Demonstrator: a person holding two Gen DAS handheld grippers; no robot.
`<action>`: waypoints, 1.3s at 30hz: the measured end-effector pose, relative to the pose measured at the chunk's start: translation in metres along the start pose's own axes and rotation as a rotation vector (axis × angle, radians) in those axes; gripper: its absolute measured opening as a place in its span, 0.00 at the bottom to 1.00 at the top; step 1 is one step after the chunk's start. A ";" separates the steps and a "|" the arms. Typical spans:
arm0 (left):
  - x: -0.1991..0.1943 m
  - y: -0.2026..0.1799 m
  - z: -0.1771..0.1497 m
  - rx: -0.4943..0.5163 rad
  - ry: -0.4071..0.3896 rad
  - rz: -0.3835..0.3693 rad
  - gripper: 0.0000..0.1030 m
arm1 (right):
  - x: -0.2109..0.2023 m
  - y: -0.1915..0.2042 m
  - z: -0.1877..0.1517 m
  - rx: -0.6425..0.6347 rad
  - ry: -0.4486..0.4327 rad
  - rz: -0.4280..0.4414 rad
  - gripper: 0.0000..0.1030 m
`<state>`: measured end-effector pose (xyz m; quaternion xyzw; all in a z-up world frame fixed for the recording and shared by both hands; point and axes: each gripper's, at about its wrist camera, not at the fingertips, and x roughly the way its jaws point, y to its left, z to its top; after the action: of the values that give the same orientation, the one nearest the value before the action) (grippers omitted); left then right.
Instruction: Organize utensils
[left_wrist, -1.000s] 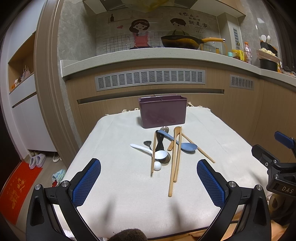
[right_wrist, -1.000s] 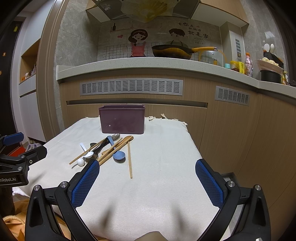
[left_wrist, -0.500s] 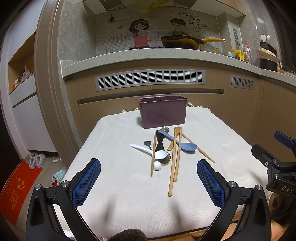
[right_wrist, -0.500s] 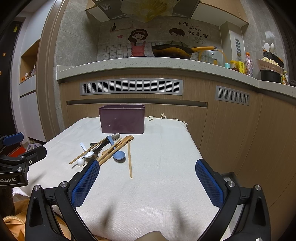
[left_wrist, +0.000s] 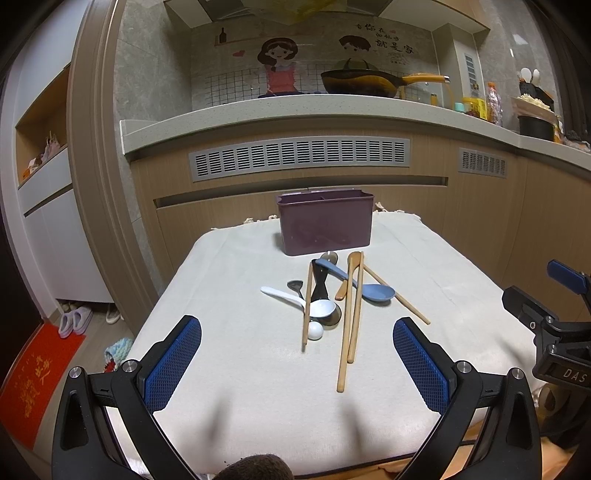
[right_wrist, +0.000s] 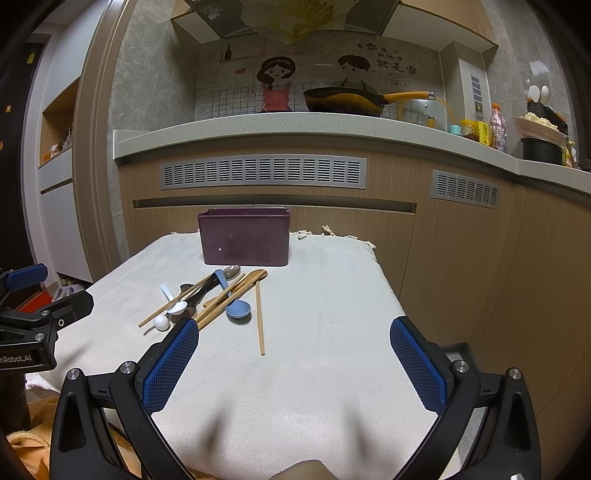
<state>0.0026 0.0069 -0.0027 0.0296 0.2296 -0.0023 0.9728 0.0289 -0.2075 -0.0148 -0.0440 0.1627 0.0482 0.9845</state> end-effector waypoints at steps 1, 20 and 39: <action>0.000 -0.001 0.000 0.000 0.000 0.000 1.00 | 0.000 0.000 0.000 0.001 -0.001 -0.001 1.00; 0.055 0.008 0.035 0.009 0.015 -0.018 1.00 | 0.044 -0.005 0.033 -0.019 0.020 -0.001 1.00; 0.154 0.053 0.060 -0.016 0.139 -0.030 1.00 | 0.163 0.025 0.063 -0.136 0.155 0.048 1.00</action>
<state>0.1686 0.0572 -0.0148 0.0184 0.2968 -0.0130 0.9547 0.1999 -0.1626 -0.0101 -0.1106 0.2354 0.0791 0.9623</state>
